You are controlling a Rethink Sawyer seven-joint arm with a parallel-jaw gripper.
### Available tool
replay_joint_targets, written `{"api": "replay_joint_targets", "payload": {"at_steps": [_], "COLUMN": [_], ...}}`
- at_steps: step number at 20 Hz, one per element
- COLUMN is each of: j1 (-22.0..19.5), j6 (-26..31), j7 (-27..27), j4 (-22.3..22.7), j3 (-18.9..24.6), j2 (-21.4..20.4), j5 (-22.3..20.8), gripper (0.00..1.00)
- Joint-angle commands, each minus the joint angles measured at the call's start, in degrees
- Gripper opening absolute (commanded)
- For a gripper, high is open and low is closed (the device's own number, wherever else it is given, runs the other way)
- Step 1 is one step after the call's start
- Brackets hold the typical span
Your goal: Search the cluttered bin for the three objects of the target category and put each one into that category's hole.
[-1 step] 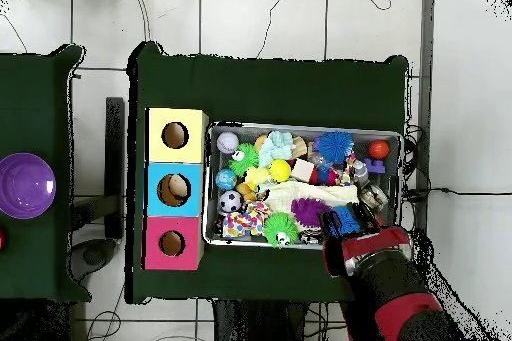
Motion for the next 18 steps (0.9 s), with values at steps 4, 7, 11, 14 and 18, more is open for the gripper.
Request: {"api": "replay_joint_targets", "payload": {"at_steps": [4, 7, 11, 14, 18], "j1": [2.27, 3.04, 4.14, 4.89, 6.12], "j6": [-4.85, -4.41, -4.06, -3.77, -3.30], "j7": [-15.23, -15.82, -16.52, -16.90, -17.98], "j4": [11.13, 10.82, 10.29, 9.92, 9.41], "j3": [-7.31, -7.76, -8.51, -9.08, -9.87], "j2": [1.41, 2.44, 3.97, 4.61, 5.79], "j5": [6.82, 7.97, 9.20, 9.79, 11.48], "gripper": [1.00, 1.00, 1.00, 1.00, 1.00]}}
